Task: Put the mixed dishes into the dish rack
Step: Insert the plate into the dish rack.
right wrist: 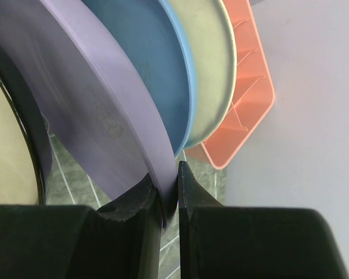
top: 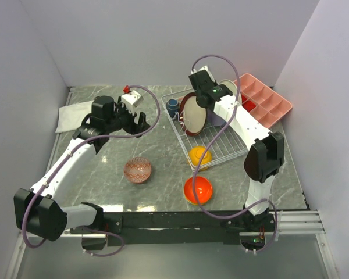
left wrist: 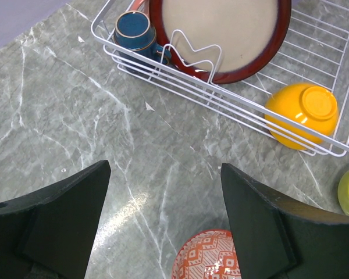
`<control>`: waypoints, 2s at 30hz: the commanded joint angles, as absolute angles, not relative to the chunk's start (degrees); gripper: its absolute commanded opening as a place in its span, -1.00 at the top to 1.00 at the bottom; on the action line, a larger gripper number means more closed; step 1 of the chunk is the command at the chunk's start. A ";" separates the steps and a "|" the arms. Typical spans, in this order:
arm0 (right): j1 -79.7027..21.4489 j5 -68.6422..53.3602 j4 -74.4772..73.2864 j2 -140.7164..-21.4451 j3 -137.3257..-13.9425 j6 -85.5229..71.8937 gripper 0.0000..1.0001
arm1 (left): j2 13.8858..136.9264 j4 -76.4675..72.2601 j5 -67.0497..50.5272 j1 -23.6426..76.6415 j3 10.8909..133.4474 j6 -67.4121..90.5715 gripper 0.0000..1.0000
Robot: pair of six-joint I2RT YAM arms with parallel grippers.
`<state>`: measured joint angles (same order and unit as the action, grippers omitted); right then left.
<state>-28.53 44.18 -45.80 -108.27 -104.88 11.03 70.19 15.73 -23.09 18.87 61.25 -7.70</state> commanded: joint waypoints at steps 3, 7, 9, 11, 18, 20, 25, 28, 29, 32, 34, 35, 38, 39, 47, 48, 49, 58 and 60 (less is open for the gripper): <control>-29.18 39.46 -45.35 -107.94 -103.10 9.32 1.00 | 68.03 13.71 -24.52 18.28 61.35 -6.50 -0.68; -29.53 41.74 -47.28 -103.98 -100.11 6.33 1.00 | 68.29 13.27 -24.96 18.19 61.35 -5.98 -0.68; -30.06 41.49 -47.81 -102.92 -98.18 5.02 1.00 | 68.47 13.10 -25.14 18.19 61.52 -5.89 -0.68; -29.97 40.78 -48.86 -102.30 -96.95 3.78 1.00 | 68.73 12.92 -25.22 18.19 61.79 -5.71 -0.68; -29.97 39.12 -48.69 -105.02 -97.73 2.81 1.00 | 68.82 13.44 -25.31 18.11 62.14 -5.80 -0.68; -30.06 37.45 -49.83 -105.99 -98.52 2.46 1.00 | 68.73 13.71 -25.31 18.11 62.05 -5.71 -0.68; -29.71 36.21 -49.48 -108.10 -97.38 2.02 1.00 | 69.26 14.41 -25.14 18.02 62.75 -5.98 -0.68; -29.71 33.23 -51.05 -109.25 -99.57 0.71 1.00 | 69.87 14.68 -25.31 18.02 63.37 -5.89 -0.69; -29.88 33.57 -50.80 -109.42 -100.97 0.44 1.00 | 70.22 14.68 -25.57 18.02 63.46 -5.80 -0.69; -30.50 34.29 -52.29 -111.09 -104.67 -2.90 0.93 | 71.01 14.41 -26.27 18.02 64.16 -4.84 -0.69; -30.67 32.97 -51.94 -112.06 -105.72 -1.94 1.00 | 71.45 14.33 -26.46 18.02 64.68 -4.31 -0.69; -30.76 32.09 -51.77 -112.67 -105.82 -1.59 1.00 | 71.98 14.50 -26.54 18.02 64.86 -4.22 -0.69; -31.02 30.85 -51.15 -114.43 -105.21 -0.53 1.00 | 72.94 15.20 -26.98 18.02 65.65 -4.39 -0.68; -31.11 30.85 -50.89 -114.87 -104.86 -0.53 1.00 | 73.12 15.29 -26.98 18.10 65.83 -4.39 -0.69; -31.11 20.47 -53.61 -114.09 -110.66 3.70 1.00 | 75.58 16.08 -27.42 18.37 68.38 -4.66 -0.69; -31.37 22.48 -53.44 -112.08 -109.96 2.13 1.00 | 75.76 16.35 -27.42 18.46 68.64 -4.92 -0.69; -31.64 26.15 -51.70 -110.76 -107.86 1.67 1.00 | 75.76 16.35 -27.33 18.54 68.90 -5.01 -0.69; -35.07 48.24 -39.04 -101.08 -101.00 10.98 1.00 | 75.85 15.47 -26.80 18.90 68.64 -4.92 -0.69; -35.42 51.92 -37.45 -99.59 -99.94 13.87 1.00 | 76.02 14.94 -26.81 19.16 68.56 -4.57 -0.69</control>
